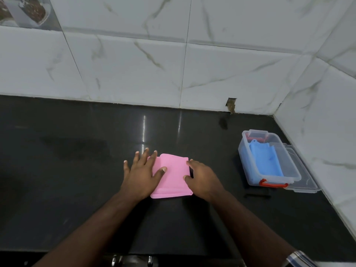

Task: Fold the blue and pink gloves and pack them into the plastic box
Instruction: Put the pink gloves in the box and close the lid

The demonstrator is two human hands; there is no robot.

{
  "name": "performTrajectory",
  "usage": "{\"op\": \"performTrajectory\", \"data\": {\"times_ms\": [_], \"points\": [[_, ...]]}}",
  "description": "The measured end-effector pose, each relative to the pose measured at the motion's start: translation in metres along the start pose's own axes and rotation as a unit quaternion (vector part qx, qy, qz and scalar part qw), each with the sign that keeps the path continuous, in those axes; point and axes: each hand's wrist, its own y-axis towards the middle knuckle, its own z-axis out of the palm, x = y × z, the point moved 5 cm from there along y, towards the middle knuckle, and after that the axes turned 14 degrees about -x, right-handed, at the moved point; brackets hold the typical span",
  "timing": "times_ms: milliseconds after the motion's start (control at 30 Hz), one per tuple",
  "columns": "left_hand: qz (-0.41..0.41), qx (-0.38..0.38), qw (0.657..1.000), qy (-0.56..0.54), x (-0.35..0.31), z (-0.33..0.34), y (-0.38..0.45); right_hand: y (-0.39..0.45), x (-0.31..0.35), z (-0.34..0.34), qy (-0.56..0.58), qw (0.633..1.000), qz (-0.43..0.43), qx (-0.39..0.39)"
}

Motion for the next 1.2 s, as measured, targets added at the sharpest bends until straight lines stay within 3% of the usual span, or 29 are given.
{"op": "performTrajectory", "data": {"times_ms": [133,300,400,533,867,1033,1100,1200], "points": [[0.096,-0.026,0.995,-0.003,-0.053,-0.004,0.009,0.0,-0.013,-0.027,0.011,0.997,0.021,-0.074],[0.153,0.03,0.983,-0.099,-0.129,0.014,0.011,0.005,-0.065,-0.095,-0.067,0.967,0.123,-0.211],[0.168,0.051,0.978,-0.11,-0.156,0.025,0.011,0.003,-0.101,-0.117,-0.183,0.942,0.216,-0.182],[0.163,0.075,0.976,-0.124,-0.168,0.035,0.009,0.0,-0.112,-0.107,-0.087,0.95,0.275,-0.117],[0.138,0.069,0.973,-0.172,-0.159,0.026,0.001,-0.014,-0.048,-0.074,0.003,0.988,0.124,-0.087],[0.084,-0.008,0.985,-0.151,-0.101,0.011,0.009,-0.024,-0.004,-0.075,0.081,0.979,0.013,-0.184],[0.044,-0.033,0.99,-0.132,-0.072,0.006,0.014,-0.027,0.011,-0.06,0.116,0.982,0.006,-0.147],[0.0,-0.026,0.995,-0.097,-0.038,0.003,0.013,-0.021,0.008,-0.022,0.119,0.988,0.085,-0.053]]}}
